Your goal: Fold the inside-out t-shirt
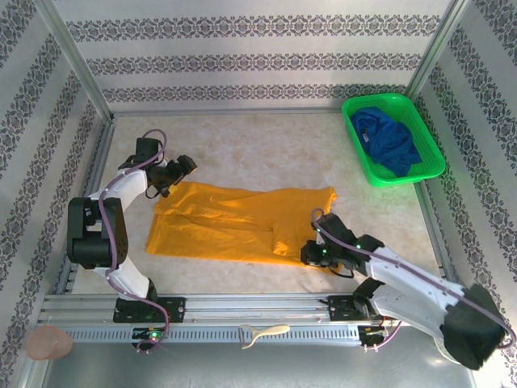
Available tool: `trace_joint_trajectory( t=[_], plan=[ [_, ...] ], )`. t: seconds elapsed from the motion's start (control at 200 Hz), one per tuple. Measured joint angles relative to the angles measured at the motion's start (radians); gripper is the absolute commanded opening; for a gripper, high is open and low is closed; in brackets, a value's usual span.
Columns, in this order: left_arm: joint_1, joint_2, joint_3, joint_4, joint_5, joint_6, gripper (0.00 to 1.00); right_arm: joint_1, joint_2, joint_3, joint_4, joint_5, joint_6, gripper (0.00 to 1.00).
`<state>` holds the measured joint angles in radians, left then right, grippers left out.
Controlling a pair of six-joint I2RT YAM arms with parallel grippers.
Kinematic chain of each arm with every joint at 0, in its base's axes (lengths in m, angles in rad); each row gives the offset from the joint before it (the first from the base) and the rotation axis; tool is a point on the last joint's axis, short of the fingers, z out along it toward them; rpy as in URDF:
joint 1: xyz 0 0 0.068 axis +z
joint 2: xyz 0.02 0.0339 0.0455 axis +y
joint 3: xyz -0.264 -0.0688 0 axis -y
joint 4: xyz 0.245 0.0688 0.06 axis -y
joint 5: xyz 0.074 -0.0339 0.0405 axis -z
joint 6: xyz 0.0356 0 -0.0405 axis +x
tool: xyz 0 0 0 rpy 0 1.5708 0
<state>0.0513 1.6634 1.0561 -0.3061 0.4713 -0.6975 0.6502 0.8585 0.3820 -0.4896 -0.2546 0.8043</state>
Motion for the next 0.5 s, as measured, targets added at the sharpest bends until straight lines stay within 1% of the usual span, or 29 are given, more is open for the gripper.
trace_joint_trajectory(
  t=[0.08, 0.18, 0.255, 0.37, 0.5],
  plan=[
    [0.0, 0.0, 0.0, -0.001, 0.0, 0.0, 0.94, -0.028, -0.054, 0.009, -0.022, -0.001, 0.009, 0.13],
    [0.0, -0.001, 0.0, -0.001, 0.0, -0.001, 0.95, -0.092, -0.03, 0.064, -0.029, -0.001, 0.005, 0.15],
    [-0.004, -0.003, 0.002, -0.002, 0.001, -0.004, 0.95, -0.117, 0.057, 0.127, 0.006, 0.0, -0.004, 0.16],
    [-0.017, -0.004, 0.011, -0.009, 0.007, -0.011, 0.96, -0.117, 0.226, 0.211, 0.092, 0.0, -0.028, 0.17],
    [-0.029, -0.008, 0.016, -0.01, 0.011, -0.017, 0.97, -0.094, 0.359, 0.216, 0.197, 0.008, -0.036, 0.17]
  ],
)
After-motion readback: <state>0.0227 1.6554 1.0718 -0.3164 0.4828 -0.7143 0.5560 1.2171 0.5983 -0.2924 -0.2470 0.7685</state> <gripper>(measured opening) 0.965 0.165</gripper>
